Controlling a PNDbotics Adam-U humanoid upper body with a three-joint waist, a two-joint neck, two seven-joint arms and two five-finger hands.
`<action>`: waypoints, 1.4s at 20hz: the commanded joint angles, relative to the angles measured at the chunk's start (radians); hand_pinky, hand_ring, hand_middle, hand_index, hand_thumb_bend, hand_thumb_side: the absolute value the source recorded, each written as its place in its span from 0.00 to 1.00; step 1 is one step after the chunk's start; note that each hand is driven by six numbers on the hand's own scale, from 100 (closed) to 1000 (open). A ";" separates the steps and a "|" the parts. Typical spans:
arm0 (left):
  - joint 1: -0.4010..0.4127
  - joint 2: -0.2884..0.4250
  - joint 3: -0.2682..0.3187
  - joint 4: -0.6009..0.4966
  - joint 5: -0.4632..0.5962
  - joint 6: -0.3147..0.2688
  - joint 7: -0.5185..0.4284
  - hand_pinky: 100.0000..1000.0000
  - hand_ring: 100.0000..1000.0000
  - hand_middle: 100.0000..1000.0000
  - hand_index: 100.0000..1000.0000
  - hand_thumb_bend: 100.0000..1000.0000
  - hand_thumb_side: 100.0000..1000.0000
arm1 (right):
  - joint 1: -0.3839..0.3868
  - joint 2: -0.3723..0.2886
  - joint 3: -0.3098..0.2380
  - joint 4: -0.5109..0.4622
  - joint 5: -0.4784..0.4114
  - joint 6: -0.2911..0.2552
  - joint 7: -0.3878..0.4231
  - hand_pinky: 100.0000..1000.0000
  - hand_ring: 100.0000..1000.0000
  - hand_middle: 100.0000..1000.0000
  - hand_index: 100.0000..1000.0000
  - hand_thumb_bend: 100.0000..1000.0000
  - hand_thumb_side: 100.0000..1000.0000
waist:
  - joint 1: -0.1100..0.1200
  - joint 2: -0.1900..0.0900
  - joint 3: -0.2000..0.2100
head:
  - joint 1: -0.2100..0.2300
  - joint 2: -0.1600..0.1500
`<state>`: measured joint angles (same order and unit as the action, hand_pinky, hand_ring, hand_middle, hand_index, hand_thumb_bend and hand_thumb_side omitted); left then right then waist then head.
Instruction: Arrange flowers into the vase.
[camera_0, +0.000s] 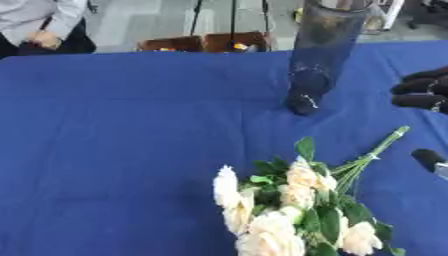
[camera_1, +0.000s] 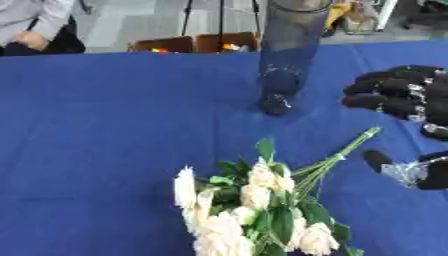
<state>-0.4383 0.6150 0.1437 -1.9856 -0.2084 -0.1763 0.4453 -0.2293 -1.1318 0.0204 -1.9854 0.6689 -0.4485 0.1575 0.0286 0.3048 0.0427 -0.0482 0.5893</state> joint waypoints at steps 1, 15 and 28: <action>-0.016 0.019 0.000 -0.014 0.000 -0.001 -0.009 0.62 0.92 0.92 0.91 0.00 1.00 | -0.036 -0.036 0.023 -0.015 -0.024 0.022 0.036 0.83 0.93 0.90 0.96 0.15 0.65 | -0.009 -0.036 0.003 | -0.008 -0.006; -0.026 0.009 -0.006 -0.014 0.008 -0.001 -0.023 0.62 0.92 0.91 0.89 0.00 1.00 | -0.079 0.000 0.163 -0.015 -0.036 0.118 0.084 0.81 0.90 0.85 0.92 0.24 0.61 | -0.009 -0.035 0.019 | -0.017 -0.016; -0.024 0.001 -0.009 -0.014 0.011 0.000 -0.028 0.61 0.91 0.90 0.88 0.00 1.00 | -0.101 0.025 0.226 -0.015 -0.042 0.161 0.133 0.80 0.89 0.87 0.91 0.19 0.52 | -0.008 -0.026 0.037 | -0.024 -0.026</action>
<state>-0.4499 0.5968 0.1321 -1.9856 -0.2008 -0.1773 0.4206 -0.3173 -1.0888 0.2500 -1.9854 0.6343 -0.2909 0.2817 0.0286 0.3048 0.0793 -0.0687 0.5746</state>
